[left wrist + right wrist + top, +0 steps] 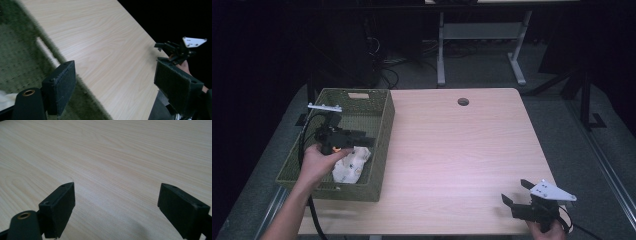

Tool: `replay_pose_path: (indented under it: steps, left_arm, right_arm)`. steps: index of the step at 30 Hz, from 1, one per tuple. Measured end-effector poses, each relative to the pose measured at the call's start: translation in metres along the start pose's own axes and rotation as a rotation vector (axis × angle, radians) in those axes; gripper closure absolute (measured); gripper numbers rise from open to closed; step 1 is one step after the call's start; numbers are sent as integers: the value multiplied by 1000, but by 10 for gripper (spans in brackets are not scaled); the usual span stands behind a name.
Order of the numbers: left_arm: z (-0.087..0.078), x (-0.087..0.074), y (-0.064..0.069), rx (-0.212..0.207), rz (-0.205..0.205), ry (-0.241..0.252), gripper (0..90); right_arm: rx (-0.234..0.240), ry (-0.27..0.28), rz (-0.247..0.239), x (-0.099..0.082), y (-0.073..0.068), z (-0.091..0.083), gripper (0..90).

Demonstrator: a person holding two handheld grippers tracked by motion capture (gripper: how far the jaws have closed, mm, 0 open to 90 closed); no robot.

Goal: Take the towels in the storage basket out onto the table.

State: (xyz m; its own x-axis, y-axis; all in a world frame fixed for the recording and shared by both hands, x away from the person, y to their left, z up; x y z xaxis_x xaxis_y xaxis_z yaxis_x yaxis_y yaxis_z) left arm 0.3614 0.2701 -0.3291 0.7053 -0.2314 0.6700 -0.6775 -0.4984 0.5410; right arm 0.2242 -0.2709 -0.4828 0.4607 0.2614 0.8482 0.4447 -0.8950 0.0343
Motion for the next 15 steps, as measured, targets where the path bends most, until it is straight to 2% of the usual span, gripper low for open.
replay_pose_path:
  steps: [7,9,15]
  left_arm:
    - [-10,-5,-16,71,-22,-9,169]
    - [-11,-7,-20,109,-26,-25,170]
    - [-14,-11,-32,159,-41,-44,170]
  right_arm:
    - [0,-1,0,0,0,0,140]
    - [-1,-1,1,0,0,0,140]
    - [0,-1,2,0,0,0,140]
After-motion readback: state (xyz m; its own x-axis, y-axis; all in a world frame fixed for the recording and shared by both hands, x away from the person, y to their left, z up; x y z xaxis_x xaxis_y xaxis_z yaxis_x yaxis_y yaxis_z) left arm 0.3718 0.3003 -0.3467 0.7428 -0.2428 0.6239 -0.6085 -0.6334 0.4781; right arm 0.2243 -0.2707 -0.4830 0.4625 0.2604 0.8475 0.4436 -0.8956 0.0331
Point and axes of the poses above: each handheld gripper's, and its own axes: z roughly forward along the jaws, x roughly out of its top, y roughly to its right, the point moved 2 cm from there along z, roughly forward along the jaws, and after that the axes turned 6 degrees about -x, right-handed, at the moved point
